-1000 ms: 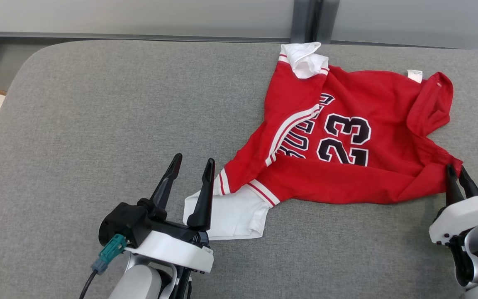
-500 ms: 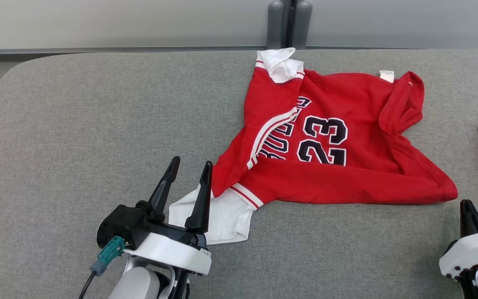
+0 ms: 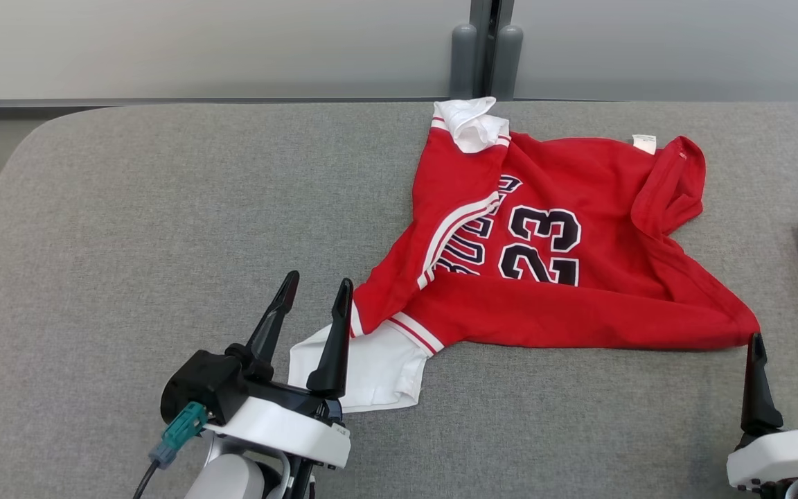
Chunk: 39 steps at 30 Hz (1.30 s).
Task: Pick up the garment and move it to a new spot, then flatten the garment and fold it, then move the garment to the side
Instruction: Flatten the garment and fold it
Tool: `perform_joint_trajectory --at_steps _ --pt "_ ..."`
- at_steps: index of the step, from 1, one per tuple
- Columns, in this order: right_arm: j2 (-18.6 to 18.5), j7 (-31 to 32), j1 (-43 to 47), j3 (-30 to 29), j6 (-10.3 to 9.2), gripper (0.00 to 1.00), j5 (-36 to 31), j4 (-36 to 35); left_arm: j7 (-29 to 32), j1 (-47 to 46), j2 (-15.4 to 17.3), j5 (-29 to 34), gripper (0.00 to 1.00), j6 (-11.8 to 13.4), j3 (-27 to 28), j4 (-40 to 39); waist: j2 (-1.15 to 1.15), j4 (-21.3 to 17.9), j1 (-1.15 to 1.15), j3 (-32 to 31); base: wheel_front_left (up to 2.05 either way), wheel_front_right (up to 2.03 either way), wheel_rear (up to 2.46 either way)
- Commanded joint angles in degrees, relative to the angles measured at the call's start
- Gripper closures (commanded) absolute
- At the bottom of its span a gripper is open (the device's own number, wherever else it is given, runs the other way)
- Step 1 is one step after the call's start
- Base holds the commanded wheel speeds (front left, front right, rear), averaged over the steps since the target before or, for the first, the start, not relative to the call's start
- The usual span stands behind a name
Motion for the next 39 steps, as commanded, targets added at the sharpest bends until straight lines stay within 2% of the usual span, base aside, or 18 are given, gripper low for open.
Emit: perform_joint_trajectory --at_steps 1,5,12,39 --pt "-0.44 -2.39 1.04 0.26 -0.09 0.0 0.6 0.31 -0.09 0.63 0.22 0.15 0.0 -0.18 0.26 -0.09 0.0 0.38 0.0 -0.31 0.0 0.0 0.0" --pt "-1.01 -5.91 2.2 0.82 -0.09 0.0 0.93 2.53 -0.1 0.78 0.22 0.27 0.0 -0.2 0.5 -0.26 0.0 0.96 0.0 -0.69 0.0 0.0 0.0" --pt "-1.29 -7.48 1.2 0.96 -0.09 0.0 0.45 6.49 -0.09 1.71 0.22 0.64 0.0 -0.43 0.42 0.01 0.0 1.41 0.0 -1.16 0.0 0.0 0.0" --pt "-4.11 -4.34 -9.69 -0.88 -0.1 0.0 2.05 20.19 -0.1 -0.58 0.22 0.71 0.0 -0.23 -0.75 0.34 0.0 4.2 0.0 2.82 0.0 0.0 0.0"
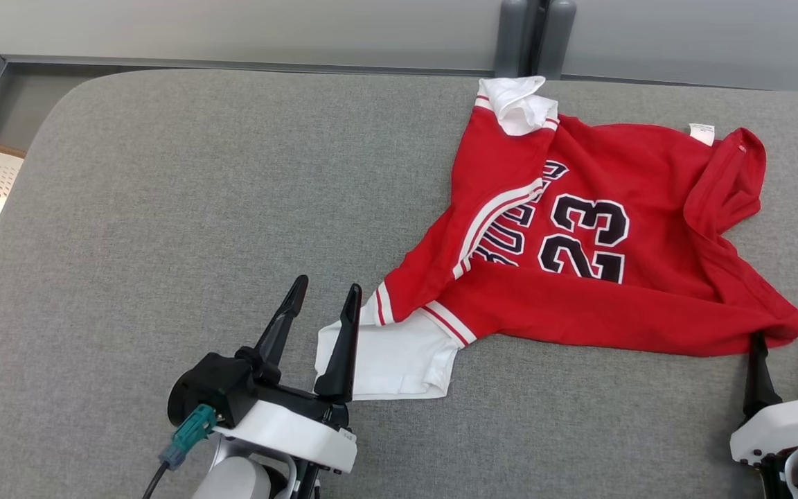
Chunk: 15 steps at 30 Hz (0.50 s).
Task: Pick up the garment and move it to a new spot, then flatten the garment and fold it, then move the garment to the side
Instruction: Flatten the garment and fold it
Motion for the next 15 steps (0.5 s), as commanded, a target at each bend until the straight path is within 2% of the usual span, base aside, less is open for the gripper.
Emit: perform_joint_trajectory --at_steps 1,10,11,12,13,15 --pt "-0.49 0.31 -0.84 0.29 -0.09 0.0 0.56 0.64 -0.09 -1.04 0.22 0.15 0.0 -0.07 0.12 -0.01 0.0 0.2 0.0 0.22 0.0 0.0 0.0" --pt "-1.86 1.49 -3.41 1.61 -0.09 0.0 3.55 5.85 -0.09 -1.73 0.22 0.44 0.0 -0.03 0.18 -0.31 0.0 0.66 0.0 1.38 0.0 0.0 0.0" --pt "-1.89 1.84 -3.63 2.19 -0.09 0.38 4.08 6.27 -0.09 -1.82 0.22 0.41 0.0 0.0 0.08 -0.31 0.0 0.71 0.0 1.47 0.0 0.0 0.0" --pt "-2.09 1.87 -3.78 2.62 -0.09 0.85 4.46 6.59 -0.09 -1.9 0.22 0.43 0.0 0.04 0.0 -0.24 0.0 0.74 0.0 1.52 0.0 0.0 0.0" --pt "-2.24 1.74 -3.92 3.08 -0.08 1.0 4.79 6.85 -0.09 -1.99 0.22 0.42 0.0 0.08 -0.05 -0.18 0.0 0.77 0.0 1.56 0.0 0.0 0.0" --pt "-2.42 1.52 -4.0 3.91 -0.07 1.0 5.47 7.19 -0.09 -2.09 0.22 0.38 0.0 0.18 -0.07 -0.07 0.0 0.78 0.0 1.58 0.0 0.0 0.0"
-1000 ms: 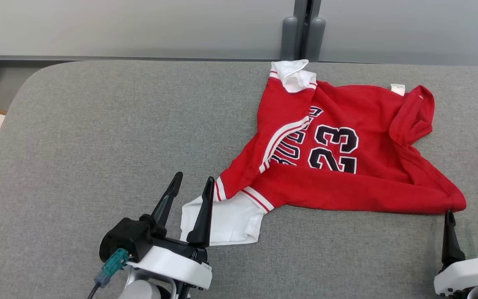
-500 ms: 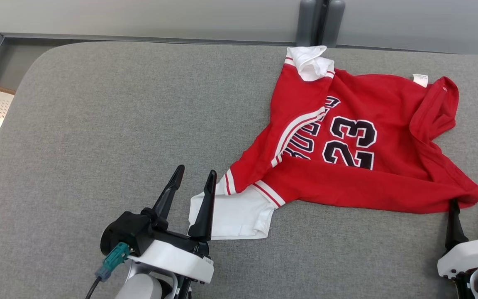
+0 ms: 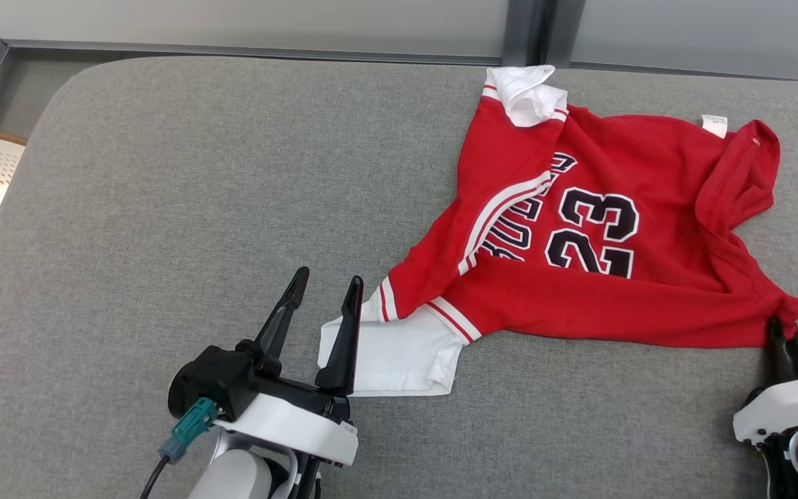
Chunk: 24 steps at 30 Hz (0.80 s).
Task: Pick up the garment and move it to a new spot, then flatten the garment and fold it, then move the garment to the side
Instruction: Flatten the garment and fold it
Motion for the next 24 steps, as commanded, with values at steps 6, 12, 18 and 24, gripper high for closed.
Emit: perform_joint_trajectory --at_steps 6,12,18,24 --pt "-0.85 -1.89 1.08 -0.23 -0.08 1.0 1.59 -0.68 -0.1 -0.37 0.23 0.46 0.0 0.35 0.21 1.01 0.0 -0.46 0.0 -0.71 0.0 0.0 0.0" --pt "-0.4 -2.65 2.05 -2.65 -0.07 1.0 2.82 -4.41 -0.09 0.8 0.22 0.16 0.0 -0.25 -0.22 4.0 0.0 -1.33 0.0 -1.88 0.0 0.0 0.0" --pt "1.2 0.15 3.03 -4.6 -0.07 1.0 1.83 -9.03 -0.09 0.79 0.23 0.88 0.0 -1.29 -2.83 13.3 0.0 -2.2 0.0 -2.67 0.0 0.0 0.0" --pt "2.95 2.37 3.94 -4.74 -0.07 1.0 0.44 -12.33 -0.1 -1.93 0.24 0.23 0.0 0.73 -5.34 23.16 0.0 -2.44 0.0 -3.17 0.0 0.0 0.0"
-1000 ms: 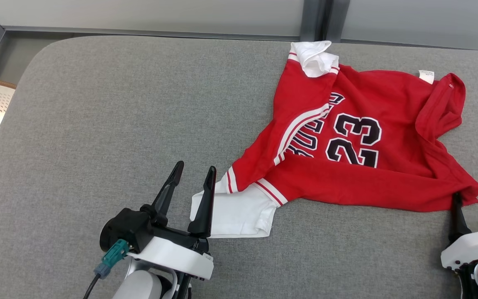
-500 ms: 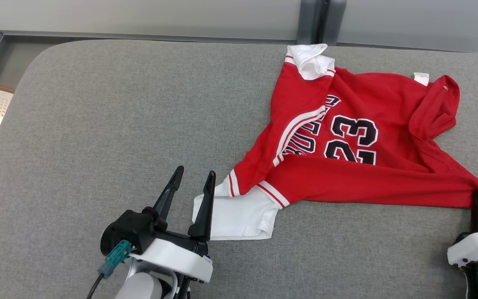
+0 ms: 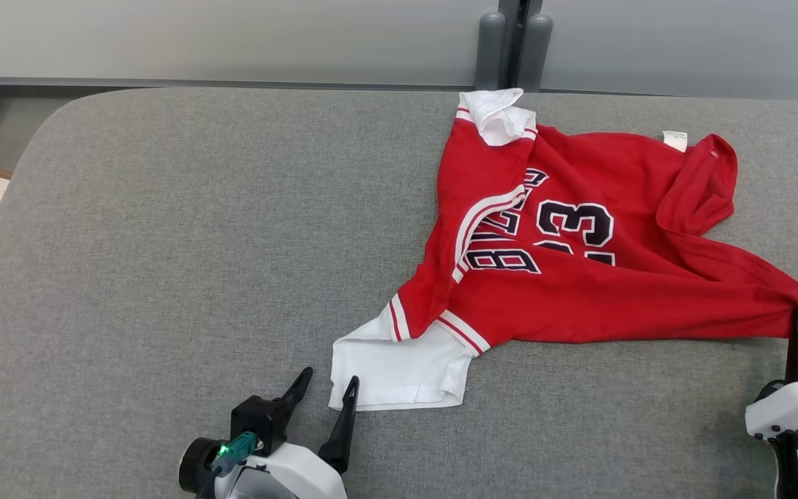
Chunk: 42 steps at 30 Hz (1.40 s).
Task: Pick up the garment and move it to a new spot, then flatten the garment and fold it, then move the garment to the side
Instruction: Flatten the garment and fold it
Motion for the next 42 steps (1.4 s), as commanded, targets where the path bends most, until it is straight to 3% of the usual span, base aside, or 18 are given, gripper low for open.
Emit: perform_joint_trajectory --at_steps 1,9,10,11,17,22,30,38,42 --pt "0.15 0.47 0.59 -0.13 -0.11 1.0 -0.36 -0.91 -0.1 -1.79 0.23 -0.68 0.0 0.83 -0.49 1.54 0.0 -0.08 0.0 -0.1 0.0 0.0 0.0" --pt "0.96 1.83 1.26 0.06 -0.1 1.0 -1.37 -3.35 0.65 -4.93 0.23 -4.79 0.0 1.98 -5.55 10.6 0.0 -0.71 0.0 -0.14 0.0 0.0 0.0" --pt "0.95 1.84 1.29 0.07 -0.1 1.0 -1.43 -3.54 1.14 -5.3 0.22 -5.14 0.42 1.5 -6.6 11.72 0.0 -0.8 0.0 -0.16 0.0 0.0 0.0" --pt "0.96 1.89 1.34 0.03 -0.11 1.0 -1.4 -3.72 1.27 -5.55 0.06 -5.86 1.0 0.79 -7.55 12.33 0.0 -0.87 0.0 -0.2 0.0 0.0 0.0" --pt "0.64 2.51 1.19 0.44 -0.1 1.0 -2.01 -5.16 0.33 -7.23 0.21 -10.89 1.0 -4.42 -10.68 10.53 0.0 -1.04 0.0 -0.91 0.0 0.0 0.0" --pt "-0.66 3.52 -0.31 2.16 -0.11 1.0 -1.78 -6.82 -0.15 -9.31 0.23 -16.34 1.0 -6.79 -8.39 0.71 0.0 -0.94 0.0 -2.48 0.0 0.0 0.0" --pt "-3.69 8.14 -7.12 6.38 -0.1 1.0 2.13 -11.45 -0.16 -11.23 3.42 -27.07 1.0 -6.9 -1.23 -25.65 0.0 -1.51 0.0 -6.12 0.0 0.0 0.0" --pt "-4.54 13.18 -16.92 8.28 -0.07 1.0 5.55 -14.22 0.45 -18.83 5.42 -33.92 1.0 -6.92 2.9 -31.91 0.0 -2.41 0.0 -10.47 0.0 0.0 0.0" --pt "-2.87 15.87 -21.32 7.45 -0.06 1.0 6.1 -16.02 2.34 -22.75 4.58 -36.97 1.0 -3.78 5.83 -33.69 0.0 -3.1 0.0 -12.4 0.0 0.0 0.0"
